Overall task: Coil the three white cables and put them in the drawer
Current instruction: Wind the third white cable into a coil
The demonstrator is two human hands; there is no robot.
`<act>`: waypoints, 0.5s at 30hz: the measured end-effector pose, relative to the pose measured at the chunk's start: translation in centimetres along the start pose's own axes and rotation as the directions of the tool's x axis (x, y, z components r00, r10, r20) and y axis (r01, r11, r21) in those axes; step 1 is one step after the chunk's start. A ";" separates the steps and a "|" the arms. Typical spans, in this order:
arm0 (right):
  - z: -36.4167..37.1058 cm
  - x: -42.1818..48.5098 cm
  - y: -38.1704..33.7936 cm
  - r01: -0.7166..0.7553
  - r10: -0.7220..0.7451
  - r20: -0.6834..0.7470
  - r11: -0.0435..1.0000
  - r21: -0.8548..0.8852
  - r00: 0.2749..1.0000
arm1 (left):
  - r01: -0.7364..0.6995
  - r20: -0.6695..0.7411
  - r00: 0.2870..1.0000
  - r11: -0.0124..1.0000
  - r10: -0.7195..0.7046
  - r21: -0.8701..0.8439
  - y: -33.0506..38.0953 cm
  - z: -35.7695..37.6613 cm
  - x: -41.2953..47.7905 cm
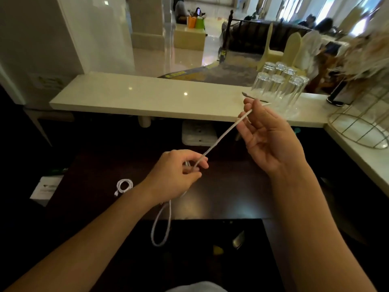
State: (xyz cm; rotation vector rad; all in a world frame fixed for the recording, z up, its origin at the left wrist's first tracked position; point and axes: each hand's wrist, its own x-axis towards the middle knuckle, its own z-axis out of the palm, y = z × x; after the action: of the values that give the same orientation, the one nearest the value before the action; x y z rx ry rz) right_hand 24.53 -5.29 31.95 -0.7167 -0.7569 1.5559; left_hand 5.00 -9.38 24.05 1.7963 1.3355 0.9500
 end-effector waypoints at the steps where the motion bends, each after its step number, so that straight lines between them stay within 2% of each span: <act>1: 0.6 -1.6 0.4 -0.014 0.014 -0.007 1.000 0.010 1.000 | -0.087 -0.028 0.995 0.986 0.092 0.141 0.1 -0.5 -1.7; 3: 1.5 -4.9 1.2 -0.040 0.041 -0.019 0.999 0.017 0.999 | -0.246 0.004 0.964 0.878 0.267 0.410 0.4 -1.3 -4.8; 4: 1.9 -6.5 1.7 -0.048 0.049 -0.018 0.999 0.020 0.999 | -0.284 0.050 0.952 0.811 0.302 0.511 0.6 -1.5 -6.3; 6: 2.4 -9.4 2.6 -0.057 0.057 0.008 0.998 0.025 0.998 | -0.291 0.160 0.955 0.684 0.250 0.669 0.5 -1.6 -8.6; 7: 2.4 -10.7 3.0 -0.055 0.055 0.021 0.998 0.020 0.998 | -0.263 0.191 0.965 0.661 0.181 0.703 0.1 -1.5 -9.5; 8: 2.2 -11.8 3.1 -0.045 0.045 0.021 0.999 -0.001 0.999 | -0.211 0.200 0.975 0.700 0.099 0.683 -0.3 -1.6 -10.4; 9: 1.9 -12.6 3.2 -0.028 0.028 0.006 0.999 -0.036 1.000 | -0.131 0.192 0.981 0.788 0.017 0.601 -0.7 -1.7 -11.4; 11: 0.9 -13.7 2.9 0.007 -0.014 -0.061 0.994 -0.113 0.998 | 0.048 0.175 0.978 0.935 -0.116 0.352 -1.5 -1.9 -13.0; 13: -0.8 -14.1 2.7 0.011 -0.039 -0.152 0.984 -0.179 0.988 | 0.164 0.216 0.959 0.981 -0.183 0.102 -2.0 -2.0 -14.7; 15: -2.8 -14.4 3.1 -0.006 -0.050 -0.238 0.973 -0.230 0.970 | 0.189 0.223 0.961 0.976 -0.162 -0.106 -2.2 -1.7 -16.2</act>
State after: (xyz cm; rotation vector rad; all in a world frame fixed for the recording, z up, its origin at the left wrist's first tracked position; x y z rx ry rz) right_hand 26.51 -19.64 28.19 -1.0451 -0.7639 1.3420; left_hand -0.76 -24.34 20.62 1.6040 1.2474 0.7080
